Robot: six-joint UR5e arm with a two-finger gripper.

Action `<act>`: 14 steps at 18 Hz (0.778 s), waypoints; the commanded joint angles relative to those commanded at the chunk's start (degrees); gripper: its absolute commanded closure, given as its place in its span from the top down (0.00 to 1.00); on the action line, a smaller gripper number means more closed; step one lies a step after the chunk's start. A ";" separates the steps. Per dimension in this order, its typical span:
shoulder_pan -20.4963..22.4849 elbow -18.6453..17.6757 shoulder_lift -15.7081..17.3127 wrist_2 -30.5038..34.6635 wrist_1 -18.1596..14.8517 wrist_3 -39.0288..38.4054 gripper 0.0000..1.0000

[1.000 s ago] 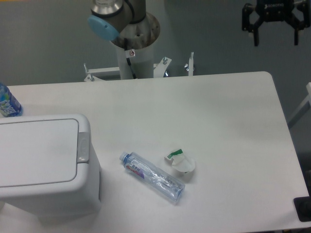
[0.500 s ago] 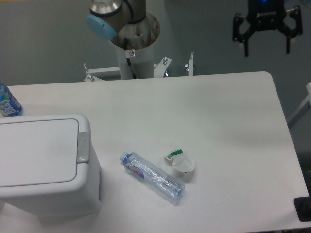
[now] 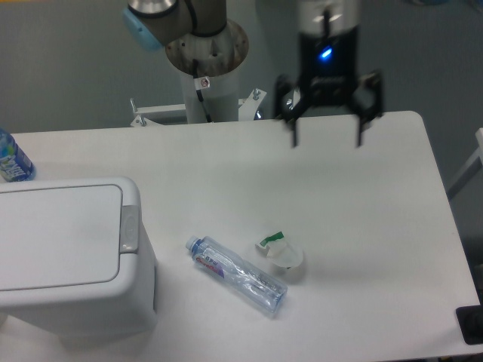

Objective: Open the trash can
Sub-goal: 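Lower the gripper toward the trash can lid's grey latch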

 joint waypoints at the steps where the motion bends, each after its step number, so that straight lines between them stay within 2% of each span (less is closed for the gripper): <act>1: -1.75 1.05 -1.23 0.00 0.44 -2.37 1.00; 6: -7.38 5.54 -6.42 -0.09 2.81 -10.83 1.00; 9: -9.59 5.90 -7.30 -0.61 3.17 -12.76 1.00; 12: -9.77 5.63 -7.57 -5.09 3.26 -13.38 1.00; 14: -9.77 5.37 -7.48 -5.71 3.17 -13.38 1.00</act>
